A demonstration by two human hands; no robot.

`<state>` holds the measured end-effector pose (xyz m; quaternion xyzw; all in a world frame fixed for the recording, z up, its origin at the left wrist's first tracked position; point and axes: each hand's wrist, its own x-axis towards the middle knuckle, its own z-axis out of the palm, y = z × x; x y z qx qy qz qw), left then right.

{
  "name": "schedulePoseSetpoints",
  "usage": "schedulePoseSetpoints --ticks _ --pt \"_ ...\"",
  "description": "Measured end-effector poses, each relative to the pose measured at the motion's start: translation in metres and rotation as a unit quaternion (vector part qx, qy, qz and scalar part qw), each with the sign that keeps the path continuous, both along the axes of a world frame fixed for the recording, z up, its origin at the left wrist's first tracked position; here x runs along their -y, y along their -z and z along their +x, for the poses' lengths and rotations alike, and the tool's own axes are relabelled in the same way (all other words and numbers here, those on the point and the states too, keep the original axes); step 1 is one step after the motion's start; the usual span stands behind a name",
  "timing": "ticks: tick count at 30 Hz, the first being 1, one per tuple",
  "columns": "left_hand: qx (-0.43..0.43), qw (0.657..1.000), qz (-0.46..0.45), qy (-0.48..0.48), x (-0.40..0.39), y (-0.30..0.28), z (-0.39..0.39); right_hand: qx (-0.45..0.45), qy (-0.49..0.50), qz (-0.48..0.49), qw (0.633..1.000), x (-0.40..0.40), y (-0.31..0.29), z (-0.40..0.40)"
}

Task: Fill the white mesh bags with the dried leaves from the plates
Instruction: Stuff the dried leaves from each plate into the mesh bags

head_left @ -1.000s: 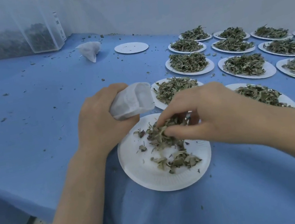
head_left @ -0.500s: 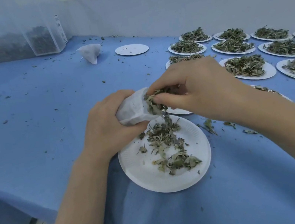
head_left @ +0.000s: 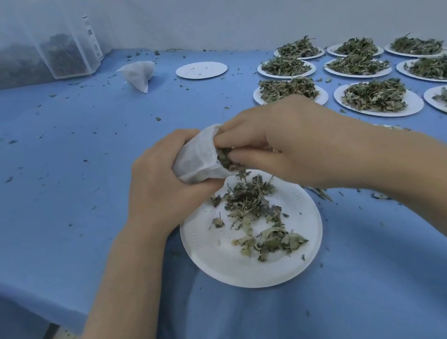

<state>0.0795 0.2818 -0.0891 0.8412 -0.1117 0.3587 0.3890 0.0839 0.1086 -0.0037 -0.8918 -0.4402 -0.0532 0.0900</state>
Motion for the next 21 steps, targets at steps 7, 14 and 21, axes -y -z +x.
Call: schedulePoseSetpoints --ticks 7,14,21 --pt "0.037 0.999 0.003 0.024 0.005 0.002 0.000 0.041 0.042 0.077 0.995 -0.013 0.012 0.001" --pt "0.074 0.997 0.014 0.027 0.006 0.004 0.002 -0.036 0.008 0.113 0.993 -0.016 0.015 0.000" --pt "0.069 0.997 0.029 -0.013 0.002 0.003 0.003 -0.106 0.030 0.281 0.953 0.015 0.011 0.004"
